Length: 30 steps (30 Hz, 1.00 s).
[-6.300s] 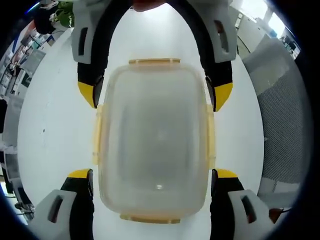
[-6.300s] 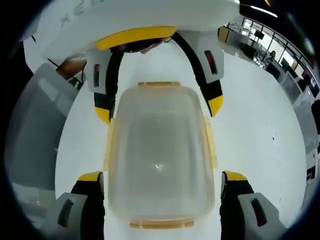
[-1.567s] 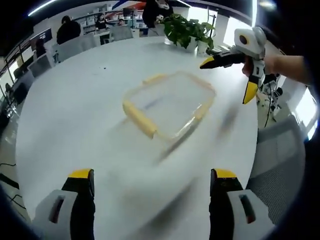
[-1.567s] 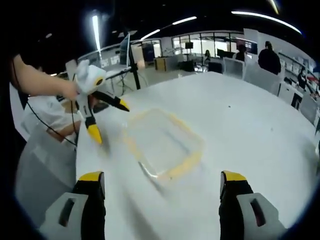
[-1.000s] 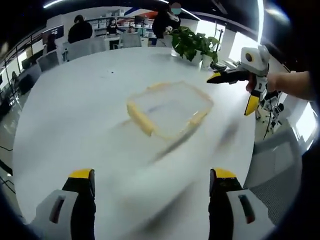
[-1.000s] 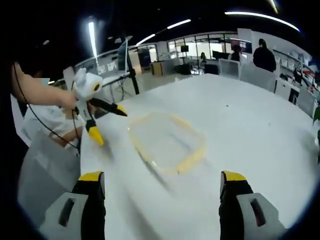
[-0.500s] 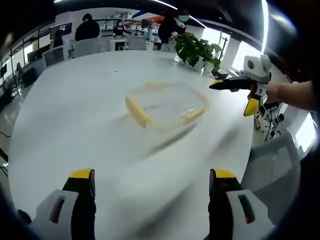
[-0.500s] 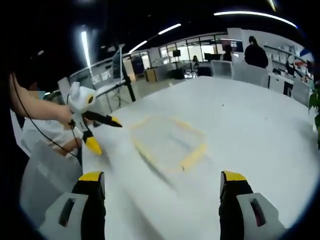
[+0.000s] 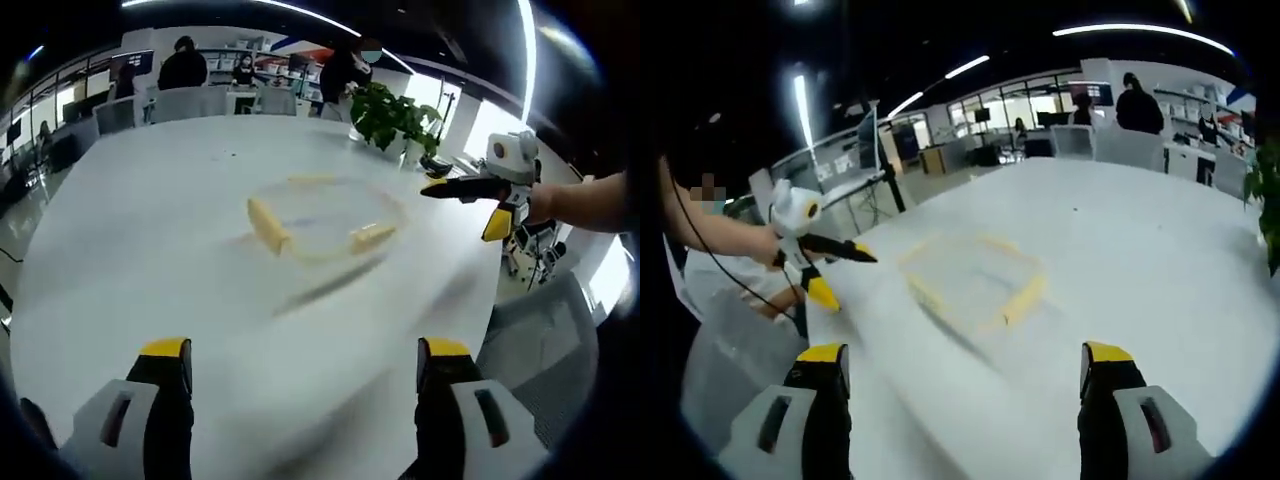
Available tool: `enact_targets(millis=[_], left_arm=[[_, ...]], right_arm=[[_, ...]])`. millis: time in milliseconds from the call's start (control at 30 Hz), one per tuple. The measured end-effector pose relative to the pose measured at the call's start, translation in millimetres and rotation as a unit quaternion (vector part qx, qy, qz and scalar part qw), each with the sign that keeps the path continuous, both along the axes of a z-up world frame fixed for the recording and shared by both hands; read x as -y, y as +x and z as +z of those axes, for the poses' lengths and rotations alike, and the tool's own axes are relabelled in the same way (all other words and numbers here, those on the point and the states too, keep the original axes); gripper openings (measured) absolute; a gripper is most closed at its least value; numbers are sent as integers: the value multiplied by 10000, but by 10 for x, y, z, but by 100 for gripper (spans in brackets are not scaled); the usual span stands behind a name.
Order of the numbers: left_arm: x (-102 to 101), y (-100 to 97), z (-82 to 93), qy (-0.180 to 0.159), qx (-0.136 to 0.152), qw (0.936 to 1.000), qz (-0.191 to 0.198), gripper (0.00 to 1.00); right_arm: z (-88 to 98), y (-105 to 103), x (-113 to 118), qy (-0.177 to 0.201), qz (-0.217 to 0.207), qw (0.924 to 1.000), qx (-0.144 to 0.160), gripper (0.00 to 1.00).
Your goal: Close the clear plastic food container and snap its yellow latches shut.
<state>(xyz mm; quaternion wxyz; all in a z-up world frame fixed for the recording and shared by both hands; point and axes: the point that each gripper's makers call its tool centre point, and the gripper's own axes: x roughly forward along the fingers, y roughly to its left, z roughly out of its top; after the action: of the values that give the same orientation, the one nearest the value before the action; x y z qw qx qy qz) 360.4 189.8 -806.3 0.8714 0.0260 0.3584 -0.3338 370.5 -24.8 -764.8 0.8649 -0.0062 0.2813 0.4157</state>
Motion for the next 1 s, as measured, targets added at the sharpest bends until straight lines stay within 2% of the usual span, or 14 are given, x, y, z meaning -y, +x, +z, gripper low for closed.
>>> enact_targets(millis=[167, 567, 800, 1000], left_arm=[[27, -25, 25, -147, 26, 9999, 2, 94], [46, -128, 216, -719, 477, 9963, 55, 94], [37, -195, 269, -906, 671, 9936, 56, 96], [63, -276, 339, -1067, 847, 9907, 3, 95]], right_arm=[[-27, -78, 38, 50, -59, 10000, -28, 97], [10, -284, -13, 261, -99, 9996, -15, 96], [-17, -408, -6, 320, -125, 9994, -58, 96], [67, -485, -21, 421, -156, 9990, 51, 97]])
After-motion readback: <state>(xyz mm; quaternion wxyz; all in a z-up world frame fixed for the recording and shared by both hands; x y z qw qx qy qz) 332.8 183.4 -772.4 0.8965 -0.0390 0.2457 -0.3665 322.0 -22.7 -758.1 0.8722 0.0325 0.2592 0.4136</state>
